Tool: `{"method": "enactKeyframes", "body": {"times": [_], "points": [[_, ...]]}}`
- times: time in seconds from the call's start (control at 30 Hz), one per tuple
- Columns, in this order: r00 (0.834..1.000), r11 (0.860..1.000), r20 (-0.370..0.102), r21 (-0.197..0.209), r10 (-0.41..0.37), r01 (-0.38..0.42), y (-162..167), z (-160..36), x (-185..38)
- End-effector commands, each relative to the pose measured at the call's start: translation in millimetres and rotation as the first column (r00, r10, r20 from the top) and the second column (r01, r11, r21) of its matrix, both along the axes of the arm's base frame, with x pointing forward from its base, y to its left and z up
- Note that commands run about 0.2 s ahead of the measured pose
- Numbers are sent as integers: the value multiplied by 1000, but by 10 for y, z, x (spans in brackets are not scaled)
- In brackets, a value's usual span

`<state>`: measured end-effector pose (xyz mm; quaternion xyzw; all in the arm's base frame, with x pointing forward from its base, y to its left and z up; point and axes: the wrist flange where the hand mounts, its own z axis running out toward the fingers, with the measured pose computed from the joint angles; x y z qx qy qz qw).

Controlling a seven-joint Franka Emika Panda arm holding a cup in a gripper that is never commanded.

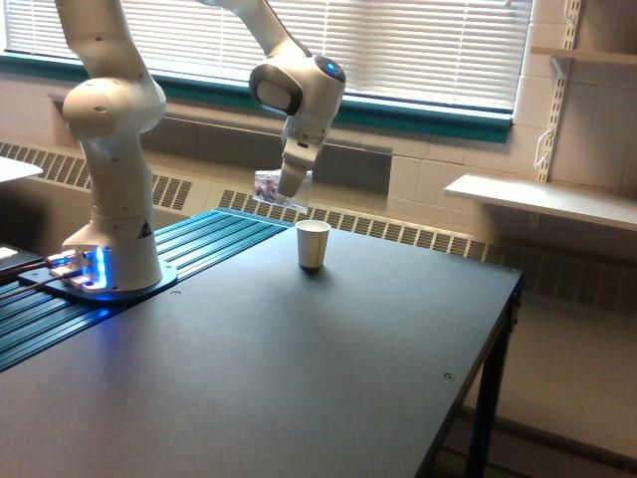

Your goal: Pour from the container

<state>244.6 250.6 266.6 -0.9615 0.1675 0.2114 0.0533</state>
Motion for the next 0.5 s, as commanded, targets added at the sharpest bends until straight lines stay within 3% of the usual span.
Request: {"method": "enactKeyframes", "body": {"times": [0.03,0.5], "points": [[998,999,-50,-5,-38,38,-51,-17,-14],[994,998,-83,6,-68,69,-99,11,2]]}}
